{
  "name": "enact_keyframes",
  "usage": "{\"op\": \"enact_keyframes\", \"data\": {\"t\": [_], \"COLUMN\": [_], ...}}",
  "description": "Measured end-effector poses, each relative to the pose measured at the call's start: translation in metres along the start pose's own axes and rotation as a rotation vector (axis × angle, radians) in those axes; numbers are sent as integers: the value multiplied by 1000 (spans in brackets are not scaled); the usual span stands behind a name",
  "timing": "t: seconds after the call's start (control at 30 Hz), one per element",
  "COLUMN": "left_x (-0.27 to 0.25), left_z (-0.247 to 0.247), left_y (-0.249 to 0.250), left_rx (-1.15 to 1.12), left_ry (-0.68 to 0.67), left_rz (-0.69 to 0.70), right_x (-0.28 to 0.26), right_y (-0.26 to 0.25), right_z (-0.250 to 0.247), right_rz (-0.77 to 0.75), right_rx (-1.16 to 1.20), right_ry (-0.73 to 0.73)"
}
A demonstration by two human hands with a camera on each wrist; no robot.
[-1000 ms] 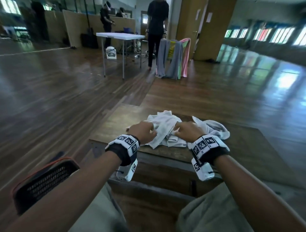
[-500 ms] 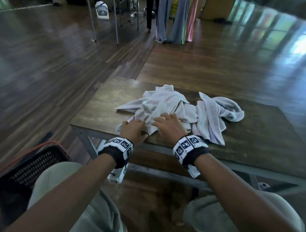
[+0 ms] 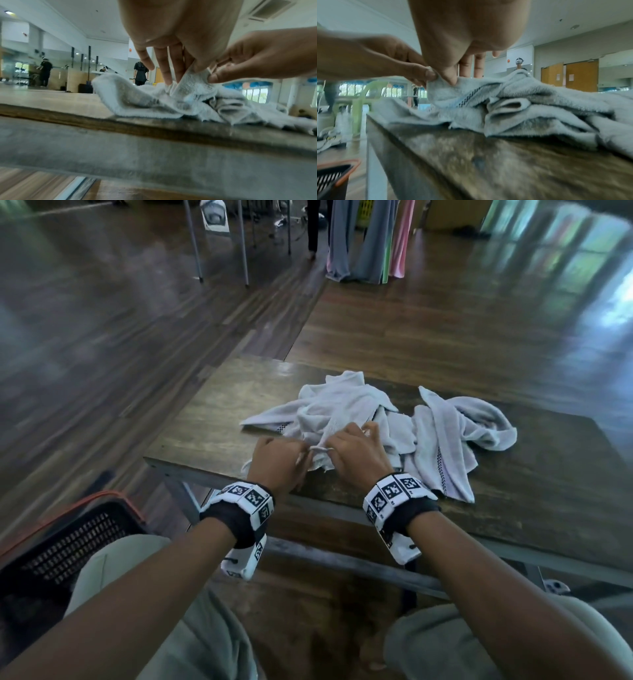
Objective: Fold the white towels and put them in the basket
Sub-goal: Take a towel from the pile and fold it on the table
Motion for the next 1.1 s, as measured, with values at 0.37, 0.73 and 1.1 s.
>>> {"op": "enact_keyframes", "data": {"t": [0.37, 0.73, 1.1], "left_x": [50, 71, 73], "left_z": [-152, -260, -274], "left_y": [61, 87, 83], "left_rx": [-392, -477, -394], "left_ry": [285, 463, 425], "left_rz": [77, 139, 104], "right_x": [13, -25, -63], "right_y": [107, 198, 241], "right_z": [-120, -224, -239], "right_rz": [165, 250, 324], "right_rx": [174, 52, -3], "right_ry": [89, 195, 72]}}
Point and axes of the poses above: each hand's wrist, its own x-axis towards the middle knuckle, its own z-axis out of the palm, y = z × x, the point moved 10 cm from there along x, towards the middle knuckle, and after that the axes turned 14 degrees about -x, right-handed, at the moved point
